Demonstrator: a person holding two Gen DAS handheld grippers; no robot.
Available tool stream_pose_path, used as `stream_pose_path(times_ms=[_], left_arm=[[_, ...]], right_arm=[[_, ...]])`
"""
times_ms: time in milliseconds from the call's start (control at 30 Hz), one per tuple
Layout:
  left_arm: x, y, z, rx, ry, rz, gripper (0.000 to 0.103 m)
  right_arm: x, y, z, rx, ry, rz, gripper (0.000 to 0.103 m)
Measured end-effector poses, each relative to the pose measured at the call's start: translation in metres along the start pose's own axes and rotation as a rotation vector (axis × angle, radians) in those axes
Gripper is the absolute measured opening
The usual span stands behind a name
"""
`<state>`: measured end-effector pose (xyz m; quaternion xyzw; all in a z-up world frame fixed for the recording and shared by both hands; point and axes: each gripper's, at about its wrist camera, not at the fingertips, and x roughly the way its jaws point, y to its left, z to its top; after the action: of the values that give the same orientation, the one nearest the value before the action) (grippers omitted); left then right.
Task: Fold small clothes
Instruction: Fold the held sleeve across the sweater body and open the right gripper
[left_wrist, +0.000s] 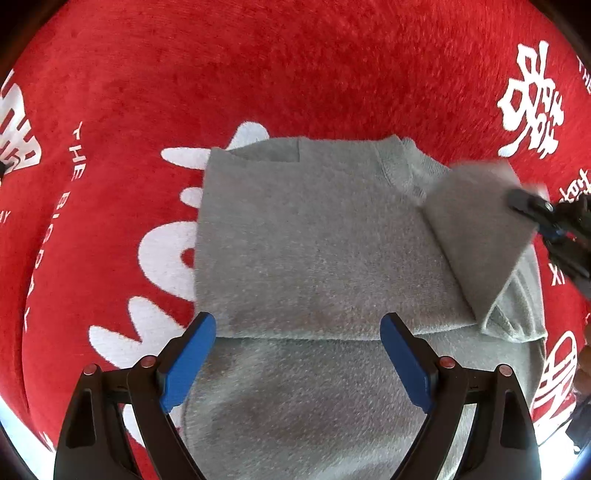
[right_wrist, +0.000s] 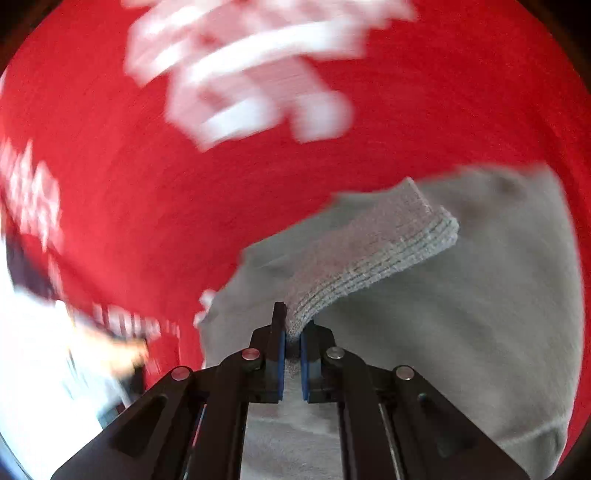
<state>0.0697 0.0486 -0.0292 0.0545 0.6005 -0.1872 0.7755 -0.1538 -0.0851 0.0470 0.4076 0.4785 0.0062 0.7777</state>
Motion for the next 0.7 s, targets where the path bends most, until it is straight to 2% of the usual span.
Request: stream_pose_path(times_ms=[133, 267, 333, 400, 433, 500, 567, 700], left_arm=[[-0.011, 0.012, -0.002, -0.023, -0.013, 0.003, 0.091], [-0.014, 0.031, -0.007, -0.054, -0.014, 0.016, 0.091], [-0.015, 0.039, -0.010, -0.067, -0.011, 0.025, 0.091], [-0.015, 0.046, -0.011, -0.080, -0.007, 0.032, 0.091], [-0.016, 0.048, -0.011, -0.087, -0.008, 0.033, 0.091], [-0.019, 0.052, -0.008, -0.104, -0.013, 0.029, 0.091], [-0.027, 0.050, -0.003, -0.110, -0.031, 0.020, 0.091], [-0.038, 0.038, 0.014, -0.085, -0.071, -0.005, 0.091]], right_arm=[[0.039, 0.065, -0.018, -0.297, 0.125, -0.005, 0.007], [0.077, 0.084, -0.044, -0.421, 0.242, -0.057, 0.012], [0.094, 0.080, -0.052, -0.435, 0.301, -0.116, 0.019], [0.098, 0.082, -0.061, -0.456, 0.303, -0.137, 0.037], [0.092, 0.082, -0.065, -0.467, 0.289, -0.141, 0.041], [0.078, 0.081, -0.068, -0.461, 0.270, -0.139, 0.043], [0.046, 0.061, -0.070, -0.393, 0.246, -0.119, 0.043], [-0.009, -0.003, -0.074, -0.106, 0.187, -0.130, 0.043]])
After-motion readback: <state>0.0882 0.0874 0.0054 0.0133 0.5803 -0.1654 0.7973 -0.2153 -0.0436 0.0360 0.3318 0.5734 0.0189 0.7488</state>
